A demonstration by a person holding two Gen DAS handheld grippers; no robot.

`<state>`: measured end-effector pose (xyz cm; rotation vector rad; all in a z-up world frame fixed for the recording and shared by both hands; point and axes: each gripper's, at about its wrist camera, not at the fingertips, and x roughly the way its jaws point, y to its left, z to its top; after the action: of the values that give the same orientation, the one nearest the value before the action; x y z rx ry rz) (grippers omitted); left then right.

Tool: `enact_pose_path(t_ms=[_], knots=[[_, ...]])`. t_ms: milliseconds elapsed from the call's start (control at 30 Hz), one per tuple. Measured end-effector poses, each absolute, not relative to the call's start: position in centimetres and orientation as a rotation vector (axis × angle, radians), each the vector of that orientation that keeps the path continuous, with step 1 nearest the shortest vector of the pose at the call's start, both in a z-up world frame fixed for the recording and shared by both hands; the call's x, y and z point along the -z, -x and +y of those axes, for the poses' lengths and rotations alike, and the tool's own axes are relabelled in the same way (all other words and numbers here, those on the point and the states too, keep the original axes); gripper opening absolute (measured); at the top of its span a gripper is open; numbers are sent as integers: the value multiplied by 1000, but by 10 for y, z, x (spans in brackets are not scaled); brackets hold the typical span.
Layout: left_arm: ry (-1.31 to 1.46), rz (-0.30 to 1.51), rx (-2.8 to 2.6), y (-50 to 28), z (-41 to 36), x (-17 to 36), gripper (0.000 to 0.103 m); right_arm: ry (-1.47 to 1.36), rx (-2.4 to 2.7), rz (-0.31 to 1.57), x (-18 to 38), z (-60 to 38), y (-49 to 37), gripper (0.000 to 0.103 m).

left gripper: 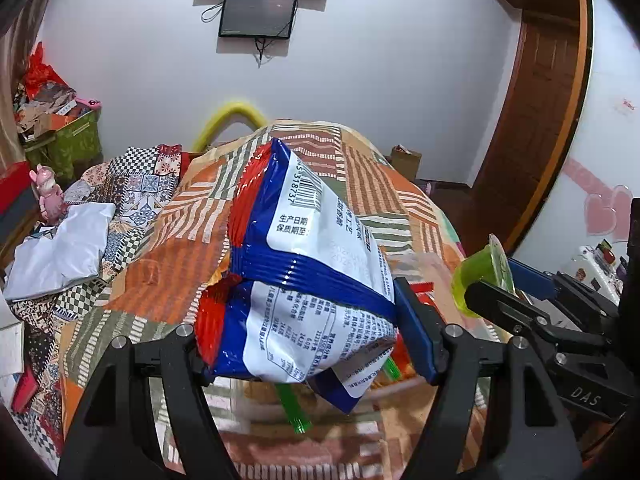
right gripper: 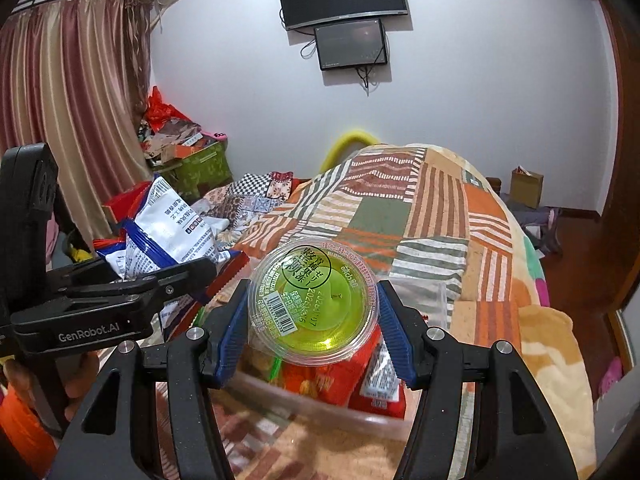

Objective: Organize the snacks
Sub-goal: 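Lower both held items into the clear box and open both tools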

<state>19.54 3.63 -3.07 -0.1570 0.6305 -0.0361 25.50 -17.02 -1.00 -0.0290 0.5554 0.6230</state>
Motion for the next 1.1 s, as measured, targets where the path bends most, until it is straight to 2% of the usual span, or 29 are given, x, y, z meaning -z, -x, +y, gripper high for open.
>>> enact_pose_path(t_ms=[433,633,1000,1100], knots=[[204,681,-5,-252,53,57,71,100,-622,612,34,-140,-292,57],[258,758,45,-277,55,79,69,120,-633,667,56,-131,-302,57],[248,787,55,-275,50,91,69,152,-624,711,68,-129,-303,58],[253,789,53,-267,52,89,69,143,-624,709,64,-132,-298,62]])
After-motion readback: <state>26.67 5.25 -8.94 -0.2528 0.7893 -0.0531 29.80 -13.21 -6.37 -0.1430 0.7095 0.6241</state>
